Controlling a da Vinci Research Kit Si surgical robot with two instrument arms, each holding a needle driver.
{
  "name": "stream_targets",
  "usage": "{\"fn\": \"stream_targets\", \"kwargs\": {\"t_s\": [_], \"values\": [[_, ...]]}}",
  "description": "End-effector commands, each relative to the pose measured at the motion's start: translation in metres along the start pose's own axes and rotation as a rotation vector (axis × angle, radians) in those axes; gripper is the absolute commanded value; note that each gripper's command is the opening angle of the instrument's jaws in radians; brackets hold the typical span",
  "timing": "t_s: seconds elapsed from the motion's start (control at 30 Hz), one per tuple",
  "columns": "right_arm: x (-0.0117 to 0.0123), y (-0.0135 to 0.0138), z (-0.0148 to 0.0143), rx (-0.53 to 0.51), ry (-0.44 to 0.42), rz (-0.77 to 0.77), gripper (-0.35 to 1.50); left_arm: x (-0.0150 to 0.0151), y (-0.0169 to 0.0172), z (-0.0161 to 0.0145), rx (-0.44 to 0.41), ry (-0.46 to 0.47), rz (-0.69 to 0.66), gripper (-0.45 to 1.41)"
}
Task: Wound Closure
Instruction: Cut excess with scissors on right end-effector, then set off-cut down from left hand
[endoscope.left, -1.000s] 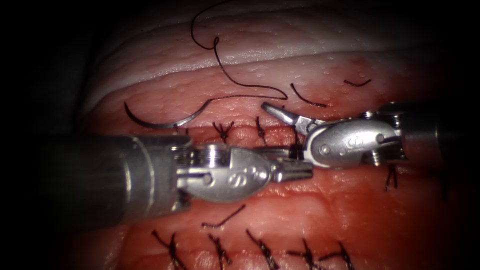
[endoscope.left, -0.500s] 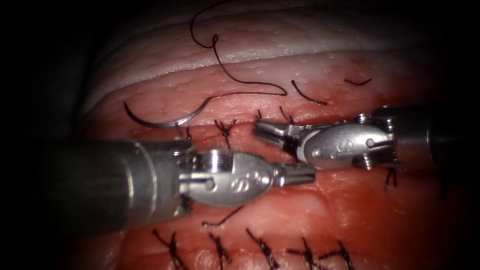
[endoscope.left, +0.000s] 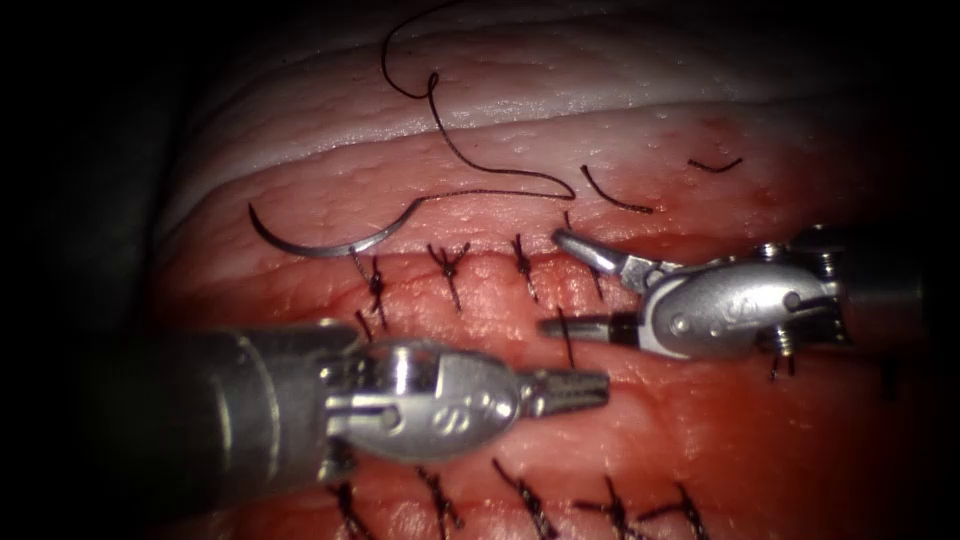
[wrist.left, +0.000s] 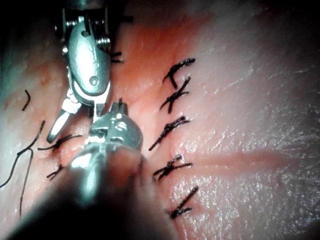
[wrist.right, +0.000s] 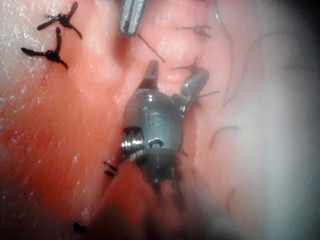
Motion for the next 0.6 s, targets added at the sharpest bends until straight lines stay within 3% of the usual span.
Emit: {"fn": "stream_targets", "kwargs": {"t_s": [0.03,0.2,0.23,0.3,0.33,0.5,0.53,0.57,0.6], "values": [[0.0,-0.0001,-0.0007,0.002,-0.006,0.002,1.48,-0.0001,0.0004,0.0008,0.0,0.002,0.0,-0.45],[0.0002,0.0017,-0.0043,-0.023,-0.037,0.013,1.48,0.0001,0.0025,0.0017,-0.006,0.02,0.0,-0.45],[0.0001,0.0031,-0.0061,-0.049,-0.034,0.024,1.48,0.0,0.003,0.0027,-0.015,0.019,0.001,-0.15],[0.0,0.0034,-0.0065,-0.062,-0.036,0.021,1.48,-0.0001,0.0031,0.003,-0.017,0.015,-0.009,-0.06],[-0.0001,0.004,-0.0075,-0.086,-0.045,0.014,1.47,-0.0011,0.0032,0.0041,-0.041,-0.011,-0.036,0.21],[-0.0001,0.0041,-0.0079,-0.098,-0.059,0.014,1.45,-0.0027,0.0033,0.0054,-0.063,-0.034,-0.093,0.48],[-0.0001,0.0041,-0.0079,-0.098,-0.059,0.014,1.45,-0.0031,0.0033,0.0056,-0.069,-0.04,-0.101,0.58],[-0.0001,0.0041,-0.0078,-0.098,-0.059,0.014,1.4,-0.0037,0.0032,0.0058,-0.085,-0.047,-0.108,0.81],[-0.0001,0.0042,-0.0079,-0.098,-0.059,0.015,1.38,-0.0036,0.0031,0.0057,-0.087,-0.046,-0.108,0.85]]}}
